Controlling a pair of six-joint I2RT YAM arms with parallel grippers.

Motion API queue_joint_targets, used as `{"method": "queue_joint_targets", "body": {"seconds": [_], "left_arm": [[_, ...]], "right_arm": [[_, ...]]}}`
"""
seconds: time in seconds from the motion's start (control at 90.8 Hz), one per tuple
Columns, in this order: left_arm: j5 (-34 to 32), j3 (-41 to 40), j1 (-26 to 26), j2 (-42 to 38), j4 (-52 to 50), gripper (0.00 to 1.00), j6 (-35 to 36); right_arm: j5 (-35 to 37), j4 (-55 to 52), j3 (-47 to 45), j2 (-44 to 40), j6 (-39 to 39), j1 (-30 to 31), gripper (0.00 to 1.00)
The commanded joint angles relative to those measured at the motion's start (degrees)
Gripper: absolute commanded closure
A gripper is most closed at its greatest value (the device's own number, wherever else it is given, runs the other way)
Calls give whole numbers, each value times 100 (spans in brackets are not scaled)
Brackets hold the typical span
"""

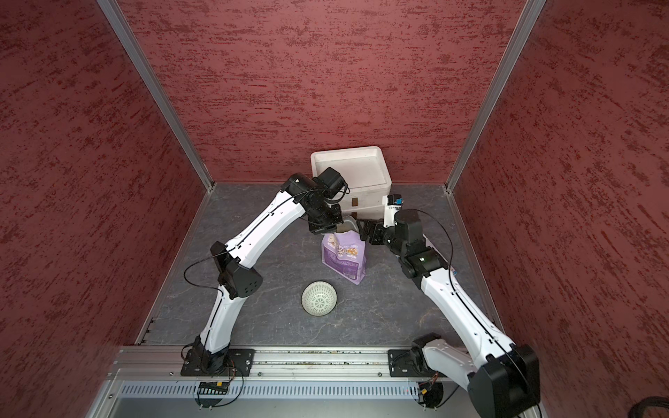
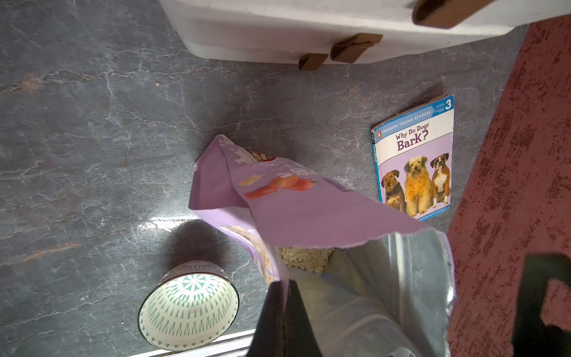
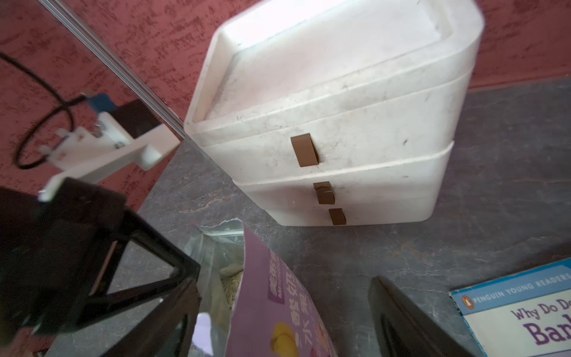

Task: Pour the oats into the breakfast bowl
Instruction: Open the oats bag at the center of the board.

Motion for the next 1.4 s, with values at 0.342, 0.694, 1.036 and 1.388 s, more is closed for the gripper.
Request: {"method": "queue_joint_targets", "body": {"seconds": [0.342,0.694,1.036,1.388], "left_arm": [[33,-150,190,75,443,100,105],[-1,-771,314,-343,718,100,373],[131,-595,332,-496,545,100,509],[128,-416,415,-607,231,100,785]], "right_arm": [[296,1472,-2406,-1787,457,1013,2],[1315,3939,-3721,-817,-337,1690,1],[1273,6912,-3818,1982,-913,1690,2],[1054,9079,-3951,3494,-1258,1690,2]]}}
